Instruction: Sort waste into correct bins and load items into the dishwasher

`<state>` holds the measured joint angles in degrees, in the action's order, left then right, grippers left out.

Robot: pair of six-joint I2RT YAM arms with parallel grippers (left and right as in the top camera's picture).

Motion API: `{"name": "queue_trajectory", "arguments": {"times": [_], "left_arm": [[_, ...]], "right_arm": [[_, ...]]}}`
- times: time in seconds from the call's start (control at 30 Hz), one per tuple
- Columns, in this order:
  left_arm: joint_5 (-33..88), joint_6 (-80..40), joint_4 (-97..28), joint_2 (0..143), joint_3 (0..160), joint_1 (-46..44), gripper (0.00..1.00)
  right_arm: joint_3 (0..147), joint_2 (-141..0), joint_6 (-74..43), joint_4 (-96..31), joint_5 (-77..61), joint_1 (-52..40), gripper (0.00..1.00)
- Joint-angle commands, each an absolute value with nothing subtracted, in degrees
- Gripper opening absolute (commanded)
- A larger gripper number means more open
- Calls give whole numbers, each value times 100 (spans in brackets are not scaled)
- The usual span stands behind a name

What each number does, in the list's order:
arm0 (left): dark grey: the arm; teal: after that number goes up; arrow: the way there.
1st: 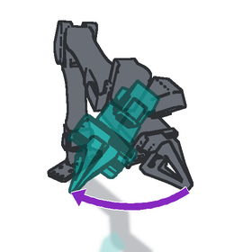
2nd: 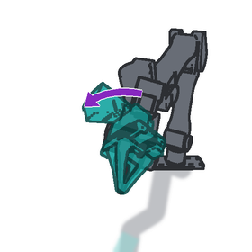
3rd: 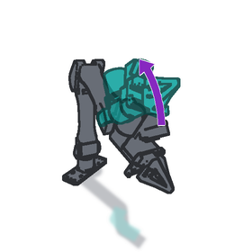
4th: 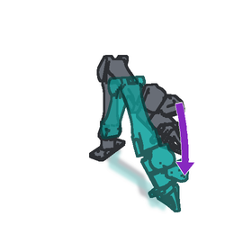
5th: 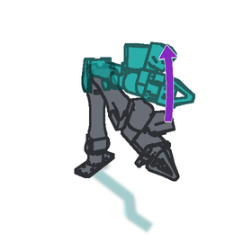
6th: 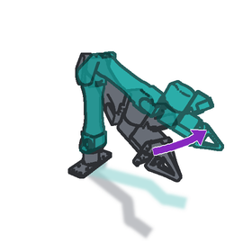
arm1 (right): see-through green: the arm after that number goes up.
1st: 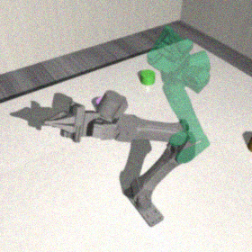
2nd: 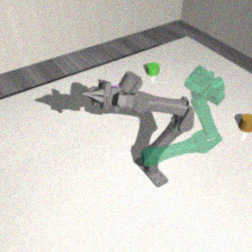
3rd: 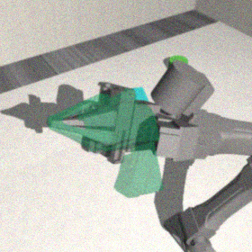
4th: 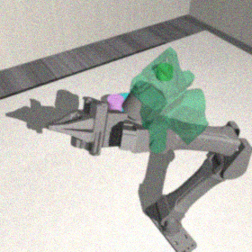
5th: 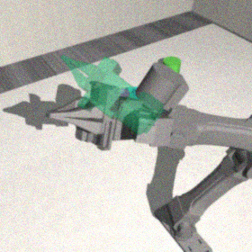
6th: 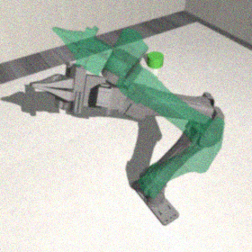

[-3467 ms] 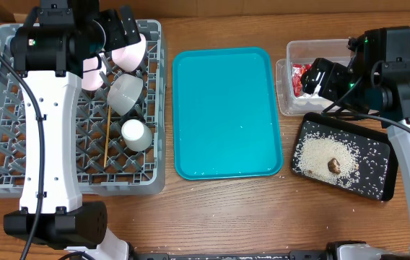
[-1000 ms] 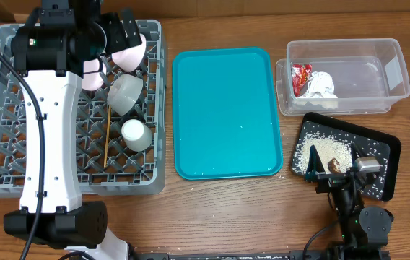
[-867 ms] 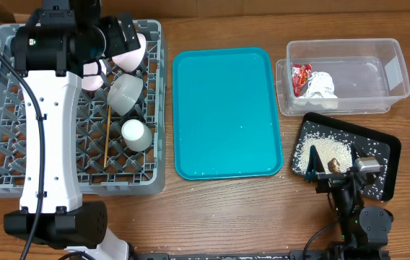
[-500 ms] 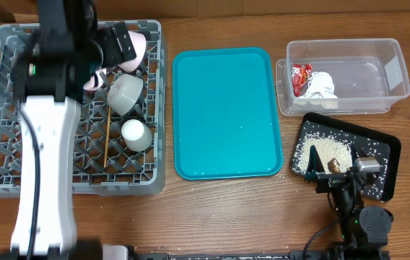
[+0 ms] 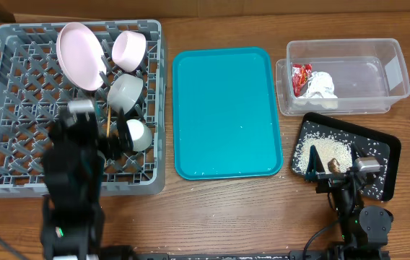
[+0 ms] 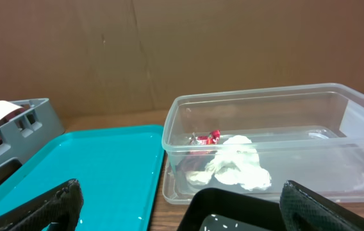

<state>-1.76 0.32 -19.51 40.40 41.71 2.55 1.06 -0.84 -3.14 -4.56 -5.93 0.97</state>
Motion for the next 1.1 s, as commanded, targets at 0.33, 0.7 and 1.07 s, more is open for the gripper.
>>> {"name": "queue_trajectory", "arguments": {"times": [0.33,0.7,1.07], "left_arm": [[261,554,-80,709,534,338,100],[108,556,-445,36,27,287,100],[128,558,-440,27,27,283,99]], "right_arm": [[47,-16,-296,-427,-543,64,100],[47,-16,-294,-427,-543,64,100],[47,-16,-296,-427,-543,64,100]]}}
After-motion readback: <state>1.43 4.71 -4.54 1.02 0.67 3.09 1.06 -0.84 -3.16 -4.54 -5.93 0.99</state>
